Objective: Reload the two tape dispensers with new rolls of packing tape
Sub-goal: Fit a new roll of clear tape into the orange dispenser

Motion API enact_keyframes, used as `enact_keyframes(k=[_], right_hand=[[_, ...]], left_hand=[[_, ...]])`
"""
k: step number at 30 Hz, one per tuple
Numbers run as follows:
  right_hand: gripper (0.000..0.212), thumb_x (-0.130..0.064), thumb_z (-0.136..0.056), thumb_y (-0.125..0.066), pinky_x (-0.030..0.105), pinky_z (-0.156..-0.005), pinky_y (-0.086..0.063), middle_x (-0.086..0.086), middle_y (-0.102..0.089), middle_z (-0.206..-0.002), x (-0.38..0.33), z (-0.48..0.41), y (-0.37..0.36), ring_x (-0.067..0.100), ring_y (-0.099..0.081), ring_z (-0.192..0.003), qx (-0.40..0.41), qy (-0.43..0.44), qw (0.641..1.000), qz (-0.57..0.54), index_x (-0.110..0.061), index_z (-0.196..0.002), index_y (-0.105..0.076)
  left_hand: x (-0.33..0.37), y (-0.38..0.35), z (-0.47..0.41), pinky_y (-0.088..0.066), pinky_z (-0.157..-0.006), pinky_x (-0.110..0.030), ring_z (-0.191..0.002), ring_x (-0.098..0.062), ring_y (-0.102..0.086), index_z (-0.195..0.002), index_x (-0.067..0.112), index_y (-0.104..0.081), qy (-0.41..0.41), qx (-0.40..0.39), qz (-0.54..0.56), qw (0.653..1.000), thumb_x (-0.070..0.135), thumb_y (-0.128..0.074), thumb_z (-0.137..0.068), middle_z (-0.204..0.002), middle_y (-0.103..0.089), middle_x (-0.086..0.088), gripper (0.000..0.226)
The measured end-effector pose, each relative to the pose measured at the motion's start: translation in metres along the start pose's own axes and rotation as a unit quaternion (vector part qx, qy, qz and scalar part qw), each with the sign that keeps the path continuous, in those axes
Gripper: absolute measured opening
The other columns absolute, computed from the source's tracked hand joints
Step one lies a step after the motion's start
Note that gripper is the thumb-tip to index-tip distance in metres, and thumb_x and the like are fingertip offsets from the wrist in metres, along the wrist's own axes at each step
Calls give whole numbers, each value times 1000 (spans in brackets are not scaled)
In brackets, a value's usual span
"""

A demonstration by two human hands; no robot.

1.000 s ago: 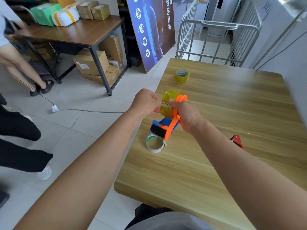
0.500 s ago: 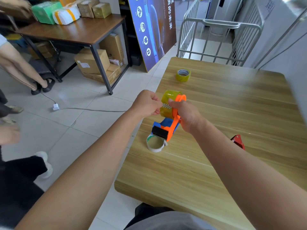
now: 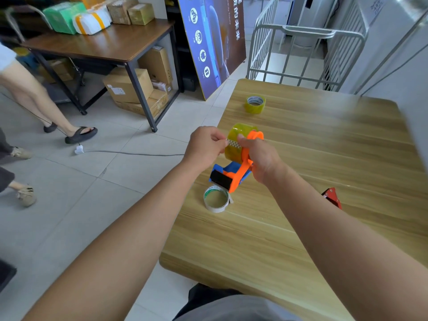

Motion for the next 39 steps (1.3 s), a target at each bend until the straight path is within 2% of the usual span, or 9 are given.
enact_keyframes(k=[2, 4, 7, 12, 16, 25, 31, 35, 39], right_hand=[[33, -29, -81, -68, 50, -93, -50, 24, -68, -100, 3, 0, 0, 30, -65, -83, 6, -7, 1000, 9, 0, -92, -58], [22, -29, -81, -68, 47, -91, -50, 15, -60, -88, 5, 1, 0, 27, -60, -79, 3, -12, 1000, 10, -12, -77, -54], [21, -30, -81, -68, 47, -90, -51, 8, -59, -83, 9, -1, 0, 24, -60, -78, -2, -22, 1000, 18, -15, -78, -53], [22, -31, -82, -68, 46, -88, -52, 10, -58, -90, 9, 0, 0, 24, -59, -80, -24, -27, 998, 43, -14, -85, -54], [24, -30, -82, -68, 40, -77, -49, 10, -56, -90, 9, 0, 1, 24, -58, -80, -30, -30, 998, 53, -13, -90, -55], [52, -29, -83, -67, 48, -91, -50, 25, -59, -123, 11, -2, 5, 30, -66, -92, -18, -32, 998, 60, 5, -118, -52], [37, -25, -87, -64, 45, -81, -58, 16, -66, -97, 8, -4, 4, 29, -69, -78, -28, -34, 998, 40, 0, -112, -55], [24, -19, -89, -61, 33, -52, -57, 14, -63, -81, 6, -2, 5, 20, -66, -54, -49, -33, 998, 12, -2, -106, -58], [16, -22, -91, -58, 35, -62, -54, 11, -64, -75, 7, -4, 9, 23, -63, -59, -83, -45, 994, 49, -6, -92, -60]], left_hand=[[-2, 0, 0, -58, -77, -42, -70, -23, -68, -86, 3, -66, 11, 20, 6, 1000, 7, -64, -83, -74, -66, -9, 5], [-6, 1, 0, -59, -75, -40, -71, -25, -70, -86, 1, -67, 29, 21, 10, 999, 5, -64, -83, -76, -67, -12, 6], [-10, -3, -3, -59, -72, -36, -72, -27, -70, -85, -1, -65, 56, -18, 15, 998, 3, -62, -84, -79, -68, -19, 5], [-14, -6, -4, -58, -63, -24, -64, -16, -66, -78, 3, -64, 83, -71, 29, 994, 0, -60, -83, -73, -65, -10, 7], [-13, -10, -3, -59, -65, -27, -64, -17, -63, -79, 0, -64, 80, -91, 17, 992, -5, -57, -81, -72, -63, -10, 9], [-11, -16, -3, -59, -74, -37, -60, -18, -58, -86, -5, -62, 75, -80, 3, 994, -3, -53, -80, -69, -58, -14, 11], [-5, -21, -2, -58, -71, -34, -59, -17, -57, -86, -4, -61, 52, -93, 11, 994, 0, -54, -81, -71, -58, -15, 10], [2, -18, -4, -55, -70, -32, -62, -17, -56, -82, 2, -62, 16, -91, 41, 995, 0, -56, -81, -70, -58, -9, 6], [18, -14, -3, -49, -83, -29, -90, -15, -57, -98, 10, -69, -116, -95, -64, 987, 6, -64, -82, -98, -57, -2, 17]])
Point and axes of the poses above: each hand's wrist, its own z-axis away from the middle knuckle, its own y-axis out of the back of the hand, x = y × z, the point moved 10 cm from there along -z, towards the middle knuckle
